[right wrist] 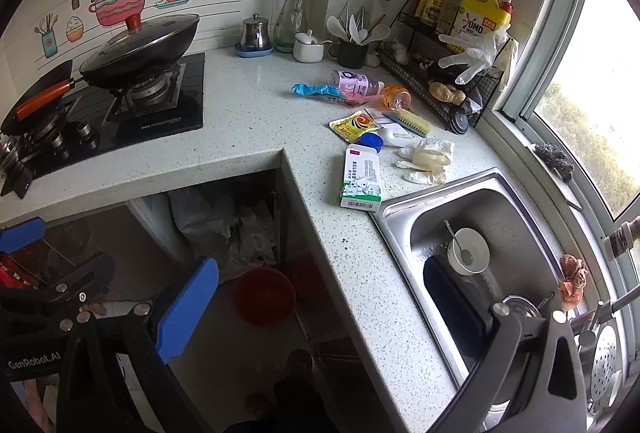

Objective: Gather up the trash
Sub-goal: 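Move both tools toward the white-green medicine box on the counter, then grasp the white-green medicine box with the left gripper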

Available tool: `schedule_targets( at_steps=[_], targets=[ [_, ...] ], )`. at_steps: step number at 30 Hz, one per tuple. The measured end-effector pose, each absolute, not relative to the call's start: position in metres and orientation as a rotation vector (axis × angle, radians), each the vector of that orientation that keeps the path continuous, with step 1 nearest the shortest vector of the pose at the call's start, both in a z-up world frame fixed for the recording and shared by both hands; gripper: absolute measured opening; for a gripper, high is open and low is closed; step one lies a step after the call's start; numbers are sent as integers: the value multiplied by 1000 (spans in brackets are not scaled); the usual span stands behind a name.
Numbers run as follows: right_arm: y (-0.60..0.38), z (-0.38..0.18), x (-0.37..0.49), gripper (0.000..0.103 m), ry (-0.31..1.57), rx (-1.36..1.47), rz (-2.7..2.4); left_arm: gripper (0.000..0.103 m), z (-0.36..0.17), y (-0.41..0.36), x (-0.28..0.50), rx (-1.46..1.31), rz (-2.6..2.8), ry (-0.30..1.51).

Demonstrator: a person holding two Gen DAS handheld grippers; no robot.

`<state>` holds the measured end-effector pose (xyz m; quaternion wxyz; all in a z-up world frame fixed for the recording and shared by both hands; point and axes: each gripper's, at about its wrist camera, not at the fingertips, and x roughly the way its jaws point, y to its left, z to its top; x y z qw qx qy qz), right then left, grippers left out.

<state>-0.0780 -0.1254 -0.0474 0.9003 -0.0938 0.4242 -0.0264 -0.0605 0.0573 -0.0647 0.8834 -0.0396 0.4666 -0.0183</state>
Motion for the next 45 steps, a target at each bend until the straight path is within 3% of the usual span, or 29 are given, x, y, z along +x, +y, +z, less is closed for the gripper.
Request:
schedule_targets(
  at_steps=[19, 30, 45],
  targets=[
    [-207, -58, 33, 102, 928, -126, -235, 102, -80, -32, 108, 33, -196, 1047],
    [-284, -98, 82, 102, 1067, -58, -358, 102, -137, -119, 191, 84, -320, 1214],
    [-339, -143, 102, 102, 1189, -12, -453, 102, -210, -177, 235, 133, -429, 1387]
  ],
)
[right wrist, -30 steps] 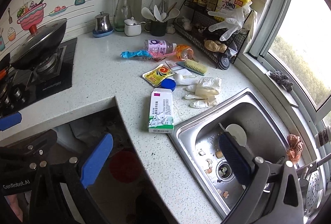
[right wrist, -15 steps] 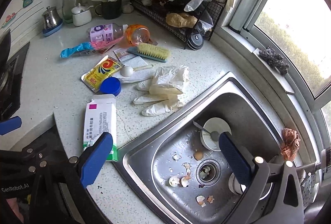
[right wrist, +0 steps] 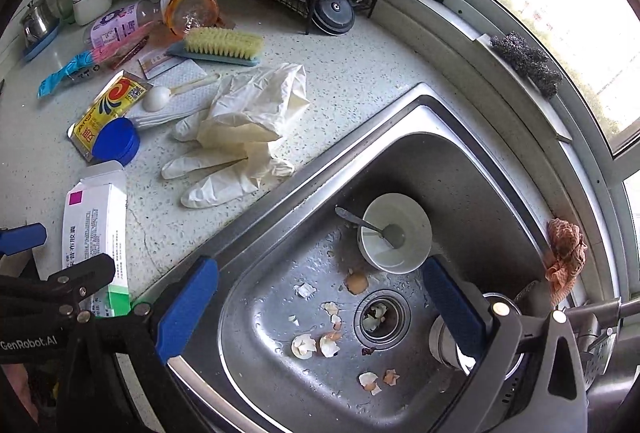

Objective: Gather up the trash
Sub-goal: 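Grasp the white-green medicine box with the left gripper, then lift the medicine box with the left gripper while the right gripper grasps the white gloves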

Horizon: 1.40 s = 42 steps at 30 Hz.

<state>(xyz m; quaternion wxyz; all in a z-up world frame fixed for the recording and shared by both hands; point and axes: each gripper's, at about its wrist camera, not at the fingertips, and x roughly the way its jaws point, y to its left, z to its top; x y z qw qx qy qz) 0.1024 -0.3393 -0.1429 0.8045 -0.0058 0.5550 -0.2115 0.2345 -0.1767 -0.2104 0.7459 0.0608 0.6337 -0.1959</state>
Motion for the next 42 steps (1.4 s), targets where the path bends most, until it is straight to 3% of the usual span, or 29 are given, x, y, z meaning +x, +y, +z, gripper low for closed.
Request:
schedule_targets(
  at_steps=[4, 6, 9, 11, 13, 27, 40, 42],
  targets=[
    [-343, -145, 106, 102, 1188, -6, -458, 101, -220, -181, 240, 163, -408, 1396],
    [-344, -147, 110, 102, 1188, 0, -456, 90, -225, -181, 242, 170, -388, 1403],
    [-343, -149, 114, 102, 1190, -5, -456, 85, -229, -184, 241, 192, -371, 1395],
    [-346, -151, 116, 103, 1192, 12, -444, 77, -227, -182, 240, 213, -357, 1387],
    [-345, -152, 120, 103, 1189, 6, -434, 56, -222, -180, 239, 220, -349, 1374],
    [-345, -135, 163, 102, 1109, 65, -258, 56, -144, -170, 254, 213, -349, 1203],
    [-362, -174, 216, 102, 1173, 83, -144, 56, -171, -192, 297, 288, -297, 1192],
    [-364, -182, 222, 92, 1191, 76, -136, 56, -176, -195, 298, 298, -292, 1198]
  ],
)
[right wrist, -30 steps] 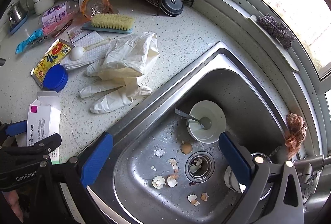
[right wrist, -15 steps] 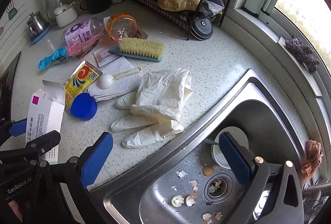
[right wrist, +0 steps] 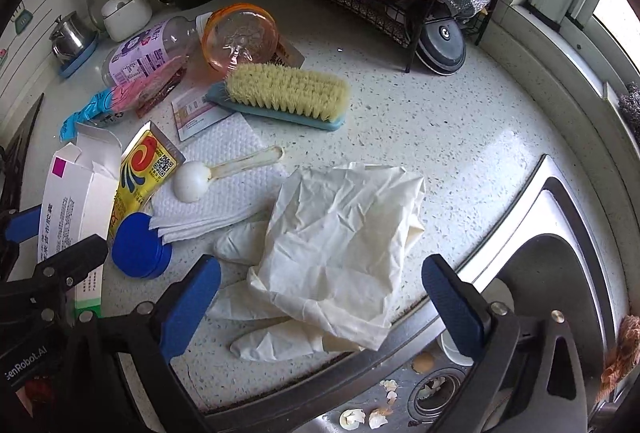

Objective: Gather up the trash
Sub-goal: 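Lift the medicine box with the left gripper while the right gripper grasps the white gloves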

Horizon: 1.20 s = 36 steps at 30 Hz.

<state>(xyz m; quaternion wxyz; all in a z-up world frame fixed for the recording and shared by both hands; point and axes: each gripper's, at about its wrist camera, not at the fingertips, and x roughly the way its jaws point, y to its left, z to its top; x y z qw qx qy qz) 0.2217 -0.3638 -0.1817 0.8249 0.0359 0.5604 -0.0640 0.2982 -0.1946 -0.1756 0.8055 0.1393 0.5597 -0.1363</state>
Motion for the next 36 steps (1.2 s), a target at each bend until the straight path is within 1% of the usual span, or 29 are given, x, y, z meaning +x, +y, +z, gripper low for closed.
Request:
schedule_targets(
  at_steps=[2, 3, 4, 5, 6, 7, 8, 9, 10, 14, 20, 27, 31, 36],
  targets=[
    [-363, -190, 225, 75, 1223, 71, -121, 56, -180, -196, 298, 306, -289, 1208],
    [-363, -194, 225, 68, 1240, 81, -108, 56, -182, -196, 298, 304, -294, 1216],
    [-360, -193, 223, 58, 1232, 71, -111, 56, -183, -194, 298, 291, -302, 1222],
    [-358, -193, 221, 52, 1230, 62, -106, 56, -183, -192, 297, 272, -311, 1228],
    [-356, -192, 219, 49, 1230, 54, -94, 56, -182, -189, 296, 255, -319, 1232],
    [-355, -190, 217, 37, 1232, 56, -82, 56, -181, -187, 295, 245, -322, 1233],
    [-354, -189, 215, 20, 1238, 69, -72, 56, -180, -184, 292, 242, -320, 1232],
    [-352, -187, 211, 13, 1247, 90, -59, 56, -178, -182, 290, 241, -318, 1228],
    [-349, -186, 208, 10, 1257, 107, -46, 56, -175, -179, 287, 239, -320, 1223],
    [-327, -173, 186, 6, 1251, 118, -5, 56, -161, -163, 270, 206, -343, 1205],
    [-294, -134, 143, 6, 1183, 72, -23, 56, -140, -125, 231, 168, -351, 1155],
    [-247, -103, 101, 6, 1137, 34, 9, 56, -119, -73, 183, 112, -358, 1117],
    [-212, -93, 80, 6, 1106, 22, 33, 56, -112, -37, 156, 68, -329, 1102],
    [-177, -97, 69, 6, 1103, 28, 65, 56, -107, 2, 122, 36, -291, 1080]
  ],
)
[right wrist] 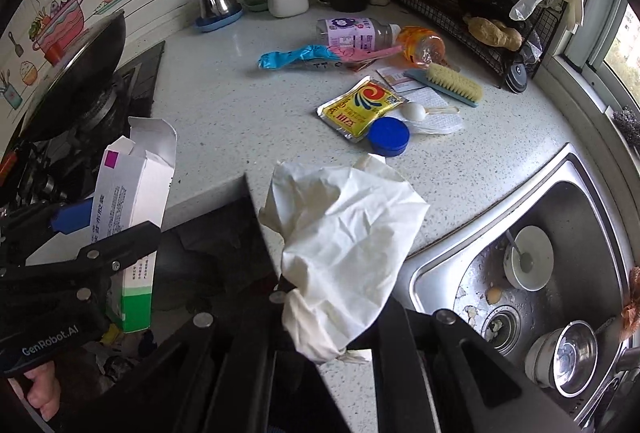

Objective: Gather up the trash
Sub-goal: 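Lift the medicine box with the left gripper while the right gripper grasps the white gloves, then lower the gloves into the red bin and open the right gripper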

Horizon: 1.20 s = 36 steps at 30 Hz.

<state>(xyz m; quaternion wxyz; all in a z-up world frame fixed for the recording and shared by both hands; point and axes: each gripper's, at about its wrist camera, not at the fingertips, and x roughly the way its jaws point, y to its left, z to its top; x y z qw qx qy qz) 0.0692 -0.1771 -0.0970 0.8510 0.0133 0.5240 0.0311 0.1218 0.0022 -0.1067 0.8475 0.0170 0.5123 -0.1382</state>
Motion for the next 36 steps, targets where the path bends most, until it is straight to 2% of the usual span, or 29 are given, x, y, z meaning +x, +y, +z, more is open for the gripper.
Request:
schedule_targets(
  at_steps=[9, 18, 24, 36],
  targets=[
    [-118, -116, 32, 6, 1146, 1, 136, 56, -125, 65, 63, 14, -247, 1101],
    [-71, -181, 15, 6, 1212, -36, 197, 56, -188, 108, 34, 20, -191, 1188],
    [-52, -253, 21, 6, 1271, -43, 210, 56, -263, 126, 33, 18, -117, 1253],
    [-68, -443, 51, 6, 1309, -61, 193, 56, -447, 109, 60, 50, -71, 1294]
  ],
)
